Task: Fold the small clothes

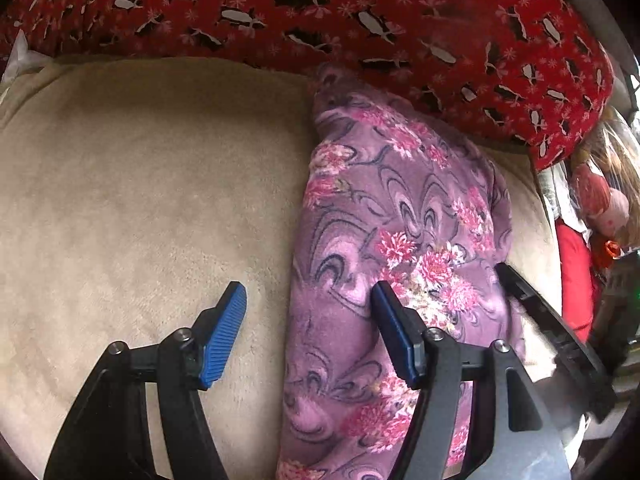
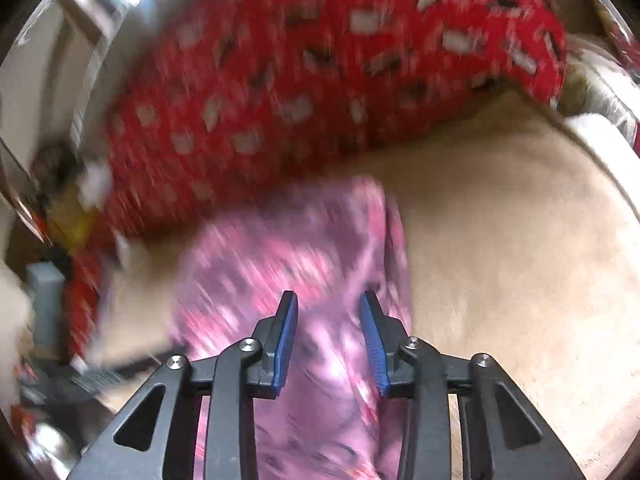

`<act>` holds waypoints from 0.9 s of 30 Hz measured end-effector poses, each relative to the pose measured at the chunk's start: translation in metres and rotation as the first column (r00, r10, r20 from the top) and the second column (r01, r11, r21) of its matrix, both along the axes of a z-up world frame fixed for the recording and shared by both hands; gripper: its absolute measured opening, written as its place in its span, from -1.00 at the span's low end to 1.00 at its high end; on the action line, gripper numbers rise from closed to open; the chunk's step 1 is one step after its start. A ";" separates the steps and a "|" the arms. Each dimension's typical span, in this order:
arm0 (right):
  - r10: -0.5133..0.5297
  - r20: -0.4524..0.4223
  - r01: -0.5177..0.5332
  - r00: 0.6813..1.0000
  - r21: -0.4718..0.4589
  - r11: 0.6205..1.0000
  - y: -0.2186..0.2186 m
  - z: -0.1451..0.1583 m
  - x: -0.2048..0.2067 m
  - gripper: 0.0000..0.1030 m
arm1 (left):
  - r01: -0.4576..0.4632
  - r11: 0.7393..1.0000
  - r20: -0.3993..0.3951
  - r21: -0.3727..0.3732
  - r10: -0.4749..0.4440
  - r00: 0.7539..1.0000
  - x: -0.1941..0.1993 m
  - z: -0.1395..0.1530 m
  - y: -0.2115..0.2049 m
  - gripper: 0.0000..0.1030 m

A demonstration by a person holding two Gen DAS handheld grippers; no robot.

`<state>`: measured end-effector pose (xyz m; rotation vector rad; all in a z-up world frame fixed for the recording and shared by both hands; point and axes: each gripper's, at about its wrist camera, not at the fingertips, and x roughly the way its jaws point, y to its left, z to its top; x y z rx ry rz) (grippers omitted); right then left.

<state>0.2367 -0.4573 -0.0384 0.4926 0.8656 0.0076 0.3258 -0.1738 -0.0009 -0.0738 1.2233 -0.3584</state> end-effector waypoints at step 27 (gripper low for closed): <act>0.037 -0.031 -0.038 0.999 -0.019 0.999 -0.007 -0.005 -0.018 -0.08 | -0.022 0.988 -0.154 -0.152 -0.002 0.988 -0.002 -0.027 0.026 0.40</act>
